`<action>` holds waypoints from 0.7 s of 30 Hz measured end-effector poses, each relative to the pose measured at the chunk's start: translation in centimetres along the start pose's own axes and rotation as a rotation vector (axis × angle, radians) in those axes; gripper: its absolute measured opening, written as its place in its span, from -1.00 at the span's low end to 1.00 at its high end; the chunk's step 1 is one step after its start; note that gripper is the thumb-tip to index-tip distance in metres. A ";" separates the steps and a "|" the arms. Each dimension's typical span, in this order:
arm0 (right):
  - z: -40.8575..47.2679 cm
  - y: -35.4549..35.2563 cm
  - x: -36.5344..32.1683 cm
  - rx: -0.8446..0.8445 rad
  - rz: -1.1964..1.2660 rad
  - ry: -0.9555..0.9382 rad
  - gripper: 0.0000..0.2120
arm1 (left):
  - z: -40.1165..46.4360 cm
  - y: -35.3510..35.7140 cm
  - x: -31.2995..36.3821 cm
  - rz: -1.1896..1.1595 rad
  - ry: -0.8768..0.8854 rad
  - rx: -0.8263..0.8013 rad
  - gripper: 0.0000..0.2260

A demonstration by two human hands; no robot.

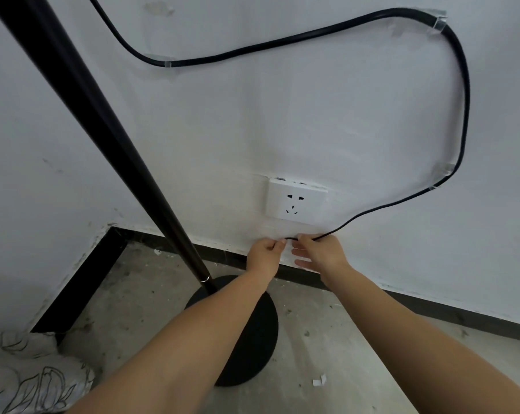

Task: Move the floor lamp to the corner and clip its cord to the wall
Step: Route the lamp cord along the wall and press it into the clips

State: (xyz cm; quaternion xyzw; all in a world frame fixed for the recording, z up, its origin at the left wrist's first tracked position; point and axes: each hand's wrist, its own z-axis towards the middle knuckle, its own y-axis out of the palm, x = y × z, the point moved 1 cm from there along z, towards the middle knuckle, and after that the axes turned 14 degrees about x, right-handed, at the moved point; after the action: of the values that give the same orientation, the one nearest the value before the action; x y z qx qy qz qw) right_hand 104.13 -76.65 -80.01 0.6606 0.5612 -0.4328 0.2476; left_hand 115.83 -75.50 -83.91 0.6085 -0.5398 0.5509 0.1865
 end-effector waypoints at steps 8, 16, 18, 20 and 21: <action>0.7 -2.1 1.0 0.038 -0.039 -0.038 -0.86 | -0.8 2.1 -0.6 -0.005 -0.028 0.021 -0.70; 1.0 -2.2 1.8 0.166 -0.153 -0.081 -0.84 | -0.6 2.5 -0.6 0.013 0.034 0.067 -0.78; 1.1 -2.3 1.9 0.180 -0.209 -0.115 -0.83 | -0.7 2.8 -0.7 0.036 0.029 0.087 -0.79; 1.2 -2.4 2.0 0.189 -0.255 -0.148 -0.82 | -0.9 3.0 -1.0 0.056 0.012 0.106 -0.79; 1.2 -2.4 2.1 0.191 -0.277 -0.163 -0.82 | -1.0 3.1 -1.1 0.060 -0.008 0.099 -0.77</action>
State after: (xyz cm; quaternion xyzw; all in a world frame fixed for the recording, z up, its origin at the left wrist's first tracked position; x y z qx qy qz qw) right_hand 101.45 -75.98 -82.00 0.5601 0.5813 -0.5663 0.1663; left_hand 112.91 -75.31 -85.65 0.6027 -0.5306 0.5798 0.1378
